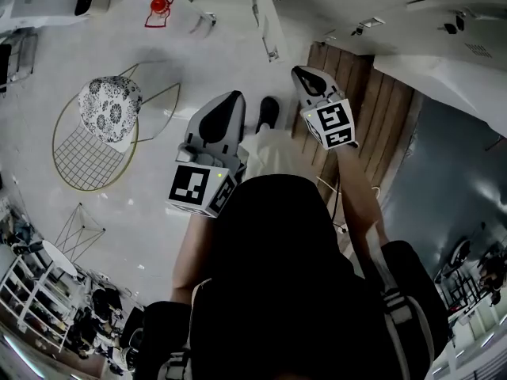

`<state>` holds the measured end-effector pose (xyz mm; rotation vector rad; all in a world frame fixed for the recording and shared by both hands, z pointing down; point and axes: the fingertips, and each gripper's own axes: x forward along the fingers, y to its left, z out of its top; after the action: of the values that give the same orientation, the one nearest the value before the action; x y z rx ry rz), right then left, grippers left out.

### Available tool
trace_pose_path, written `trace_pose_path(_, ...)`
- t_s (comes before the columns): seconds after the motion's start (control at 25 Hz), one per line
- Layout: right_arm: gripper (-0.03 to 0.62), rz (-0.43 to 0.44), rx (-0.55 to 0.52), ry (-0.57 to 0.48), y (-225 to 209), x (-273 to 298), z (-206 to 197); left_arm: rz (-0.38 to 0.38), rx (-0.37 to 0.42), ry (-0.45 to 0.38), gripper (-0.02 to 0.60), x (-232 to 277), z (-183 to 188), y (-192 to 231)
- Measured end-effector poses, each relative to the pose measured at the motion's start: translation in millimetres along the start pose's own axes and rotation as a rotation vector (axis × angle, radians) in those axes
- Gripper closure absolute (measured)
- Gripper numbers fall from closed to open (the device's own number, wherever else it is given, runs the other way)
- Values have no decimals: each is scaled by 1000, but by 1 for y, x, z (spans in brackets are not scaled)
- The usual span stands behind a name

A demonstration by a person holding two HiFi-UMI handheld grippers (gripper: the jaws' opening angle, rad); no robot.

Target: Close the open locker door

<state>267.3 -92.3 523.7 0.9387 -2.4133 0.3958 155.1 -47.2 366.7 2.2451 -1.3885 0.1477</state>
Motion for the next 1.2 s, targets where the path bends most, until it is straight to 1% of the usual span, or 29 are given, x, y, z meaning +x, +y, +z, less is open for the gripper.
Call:
trace_pose_path(0.12,589,6,-6,17,0,14,-12,0,9,23,564,1,-8,3)
trace_pose_path(0.28,588,29,-40,54,0,32,-29,0,-8,40,564,1,-22,5)
trace_pose_path(0.44,561,53,-60,112,-1,47,-52,-6,-12,57,565,0,-33,3)
trace_pose_path(0.68,534,77,-83,146,-1,67,-69,-11,-16,73,563,-4,-43,0)
trace_pose_path(0.76,522,86,-87,158,0,72,-73,-8,-22,79,565,-5,-46,1)
trace_pose_path(1.2,523,85,-121,179,-2,82,-70,3,-45,88,565,-5,-54,0)
